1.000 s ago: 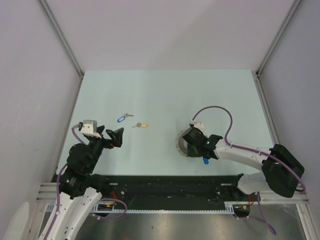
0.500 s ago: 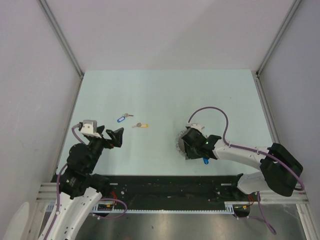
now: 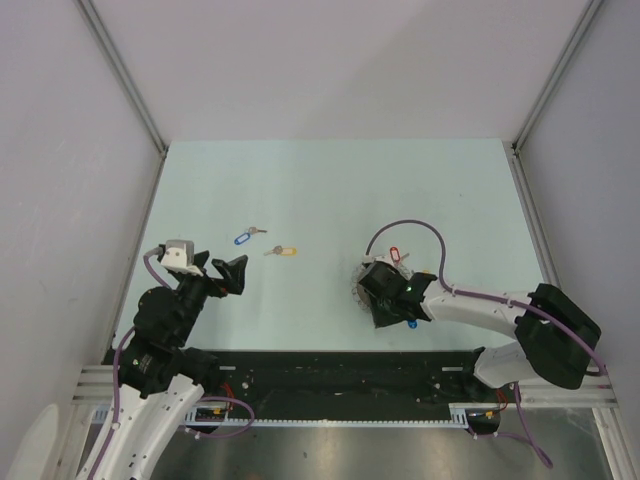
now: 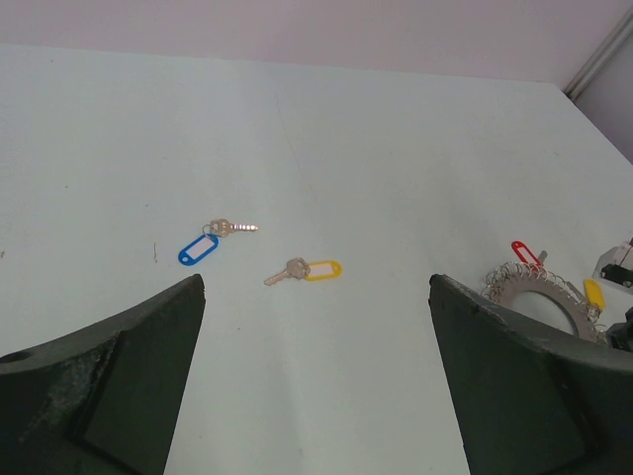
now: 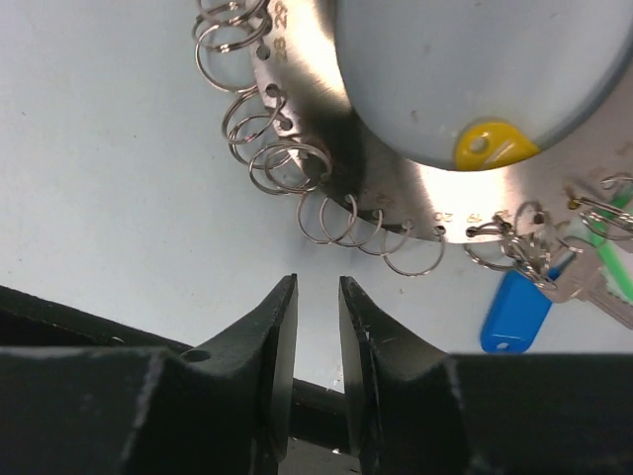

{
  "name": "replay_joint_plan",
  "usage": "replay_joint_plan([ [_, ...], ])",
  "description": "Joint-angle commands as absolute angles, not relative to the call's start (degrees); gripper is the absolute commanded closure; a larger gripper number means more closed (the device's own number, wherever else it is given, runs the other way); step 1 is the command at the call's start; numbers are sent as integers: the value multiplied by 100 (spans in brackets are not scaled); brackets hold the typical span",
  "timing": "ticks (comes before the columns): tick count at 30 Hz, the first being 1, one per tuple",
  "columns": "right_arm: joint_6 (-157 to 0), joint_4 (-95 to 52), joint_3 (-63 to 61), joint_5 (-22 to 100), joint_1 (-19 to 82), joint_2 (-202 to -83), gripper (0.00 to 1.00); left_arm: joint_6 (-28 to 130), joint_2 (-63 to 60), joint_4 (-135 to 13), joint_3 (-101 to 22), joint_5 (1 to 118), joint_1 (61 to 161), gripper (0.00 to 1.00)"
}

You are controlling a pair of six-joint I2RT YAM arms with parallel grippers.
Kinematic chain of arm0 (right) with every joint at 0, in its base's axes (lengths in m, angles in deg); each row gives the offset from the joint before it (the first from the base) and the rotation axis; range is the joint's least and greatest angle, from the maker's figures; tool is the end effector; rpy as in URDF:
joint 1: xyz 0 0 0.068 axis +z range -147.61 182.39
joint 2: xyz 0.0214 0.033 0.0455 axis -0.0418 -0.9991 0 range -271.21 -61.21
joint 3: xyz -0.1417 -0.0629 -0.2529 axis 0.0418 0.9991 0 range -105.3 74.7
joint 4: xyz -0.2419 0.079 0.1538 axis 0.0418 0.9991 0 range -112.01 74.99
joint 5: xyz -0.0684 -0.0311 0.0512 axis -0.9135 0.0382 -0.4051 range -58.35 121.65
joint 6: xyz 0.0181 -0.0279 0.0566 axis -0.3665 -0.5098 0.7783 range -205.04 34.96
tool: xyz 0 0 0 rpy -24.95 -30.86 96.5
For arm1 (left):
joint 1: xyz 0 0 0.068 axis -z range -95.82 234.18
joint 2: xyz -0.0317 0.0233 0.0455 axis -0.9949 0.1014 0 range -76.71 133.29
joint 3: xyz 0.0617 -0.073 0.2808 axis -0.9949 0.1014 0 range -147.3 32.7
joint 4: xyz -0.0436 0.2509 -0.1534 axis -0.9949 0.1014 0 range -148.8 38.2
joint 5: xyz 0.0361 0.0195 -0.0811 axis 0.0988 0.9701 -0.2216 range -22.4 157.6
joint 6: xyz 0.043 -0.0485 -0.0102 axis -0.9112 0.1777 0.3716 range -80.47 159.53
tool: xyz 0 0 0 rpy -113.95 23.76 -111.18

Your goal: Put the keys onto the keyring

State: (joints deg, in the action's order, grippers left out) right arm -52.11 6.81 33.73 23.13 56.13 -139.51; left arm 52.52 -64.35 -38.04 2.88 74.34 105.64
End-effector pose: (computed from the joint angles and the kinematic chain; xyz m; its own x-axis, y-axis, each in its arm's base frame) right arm 0.1679 0.2159 0.1578 -0.8683 -0.2747 -0.4130 -0.3454 0.9324 0.1061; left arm 0.1092 -0.0364 0.3101 -0.1092 -0.1970 -0.9743 0.2358 0.9471 -0.2179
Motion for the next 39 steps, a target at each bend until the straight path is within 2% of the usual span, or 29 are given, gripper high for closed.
replay_joint_plan([
  [1, -5261, 366, 3189, 2374, 5688, -14180, 74, 5104, -6414, -3858, 53, 7270, 10528, 0],
  [14, -5559, -249, 2698, 1231, 5390, -14901, 77, 5086, -6458, -3841, 53, 7287, 10528, 0],
  [21, -6148, -470, 2451, 1310, 4995, -15016, 72, 5078, -6440, -3850, 53, 7287, 10528, 0],
  [27, -6245, -84, 2407, 1583, 4696, -14498, 65, 5078, -6431, -3849, 54, 7296, 10528, 0],
  [33, -5841, 322, 2591, 1600, 4529, -14041, 66, 5078, -6431, -3858, 62, 7270, 10528, 0],
  [39, -5200, -100, 3224, 2319, 4239, -13838, 69, 5086, -6440, -3858, 53, 7261, 10528, 0],
])
